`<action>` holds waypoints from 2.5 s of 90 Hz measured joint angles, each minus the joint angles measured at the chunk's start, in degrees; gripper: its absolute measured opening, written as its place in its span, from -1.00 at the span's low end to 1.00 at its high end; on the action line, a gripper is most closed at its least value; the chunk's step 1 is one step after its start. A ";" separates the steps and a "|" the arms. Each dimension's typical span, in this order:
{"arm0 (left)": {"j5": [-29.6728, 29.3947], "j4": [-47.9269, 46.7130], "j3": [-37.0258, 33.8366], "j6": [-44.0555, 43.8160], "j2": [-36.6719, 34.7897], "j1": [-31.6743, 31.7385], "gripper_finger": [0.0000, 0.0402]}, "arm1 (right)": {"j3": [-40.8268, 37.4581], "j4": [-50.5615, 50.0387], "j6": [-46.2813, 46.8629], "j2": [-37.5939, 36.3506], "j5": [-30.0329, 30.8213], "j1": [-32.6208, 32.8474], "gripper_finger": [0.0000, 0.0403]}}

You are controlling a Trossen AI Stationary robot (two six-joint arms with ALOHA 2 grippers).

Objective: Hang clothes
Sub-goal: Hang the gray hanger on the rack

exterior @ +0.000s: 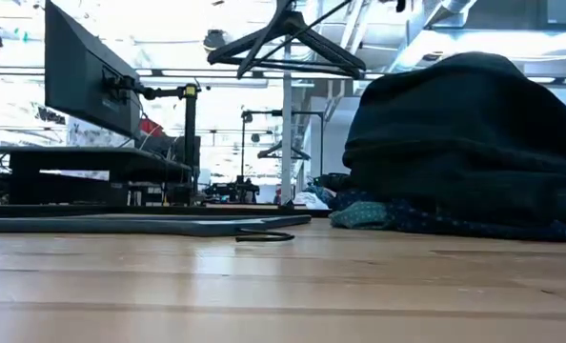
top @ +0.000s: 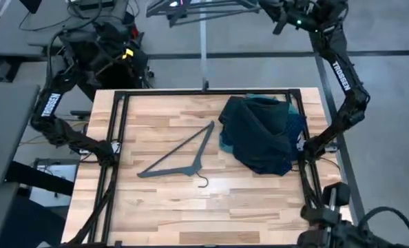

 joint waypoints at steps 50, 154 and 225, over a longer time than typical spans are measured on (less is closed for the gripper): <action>0.02 -2.31 -0.11 0.62 0.78 0.70 -0.20 | 2.53 -5.52 -0.76 -3.87 -1.53 1.51 -0.85; 11.00 -22.71 -5.53 -19.04 0.78 -0.25 -0.23 | 3.50 -38.35 -15.12 -4.59 2.04 -7.11 0.03; 24.71 -0.43 -63.59 -55.43 8.23 -28.09 -0.24 | 2.02 -50.77 -22.60 -8.90 1.56 6.10 0.03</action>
